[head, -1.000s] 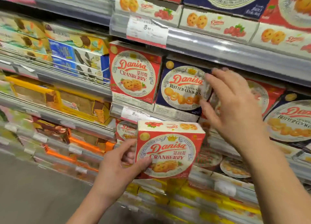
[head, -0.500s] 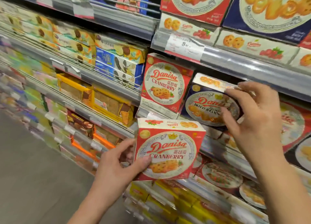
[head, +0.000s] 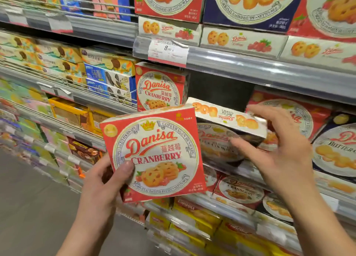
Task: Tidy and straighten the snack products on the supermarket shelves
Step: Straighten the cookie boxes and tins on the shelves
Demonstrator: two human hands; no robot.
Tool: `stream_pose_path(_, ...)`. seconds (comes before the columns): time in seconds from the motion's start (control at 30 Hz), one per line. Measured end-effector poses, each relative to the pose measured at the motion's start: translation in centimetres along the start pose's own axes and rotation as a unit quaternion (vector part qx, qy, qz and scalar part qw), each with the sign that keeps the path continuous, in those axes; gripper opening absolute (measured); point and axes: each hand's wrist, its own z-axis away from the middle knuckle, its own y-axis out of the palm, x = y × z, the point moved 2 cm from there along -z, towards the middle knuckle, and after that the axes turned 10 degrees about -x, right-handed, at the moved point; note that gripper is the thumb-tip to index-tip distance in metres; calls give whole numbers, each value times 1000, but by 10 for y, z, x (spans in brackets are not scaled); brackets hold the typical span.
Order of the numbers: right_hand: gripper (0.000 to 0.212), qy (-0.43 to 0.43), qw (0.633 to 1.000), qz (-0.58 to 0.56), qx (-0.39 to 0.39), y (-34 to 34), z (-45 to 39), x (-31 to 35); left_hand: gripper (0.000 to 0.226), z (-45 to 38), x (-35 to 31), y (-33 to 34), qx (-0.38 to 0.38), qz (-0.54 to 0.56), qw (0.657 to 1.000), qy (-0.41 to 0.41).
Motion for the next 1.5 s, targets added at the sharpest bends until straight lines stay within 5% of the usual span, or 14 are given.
stream_pose_path(0.17,62,159,974,-158,-1,-13,32,-6,90,-1,-3,8,-16,12,1000,3)
stream_pose_path(0.4,70,276,927,-176,185,-33,66,-26,82,1,5,29,-6,-13,1000,28)
stream_pose_path(0.63,72,361,864,-348,34,-38,89,-31,40,13,21,58,54,-100,993,31)
stream_pose_path(0.83,55,342,882,-324,13,-41,98,-27,42,28,39,83,133,-117,984,-4)
stream_pose_path(1.0,33,380,837,-387,72,-51,103,-27,48,33,39,94,202,-130,969,-48)
stream_pose_path(1.1,45,393,830,-389,68,-55,105,-30,30,37,36,100,223,-106,966,-75)
stream_pose_path(1.23,52,385,843,-373,49,-57,108,-35,58,40,31,107,236,-98,963,-86)
stream_pose_path(1.4,47,347,868,-350,61,-50,110,-38,69,28,24,106,227,-189,955,-13)
stream_pose_path(1.5,56,342,880,-321,79,-43,112,-38,83,17,7,106,182,-298,930,112)
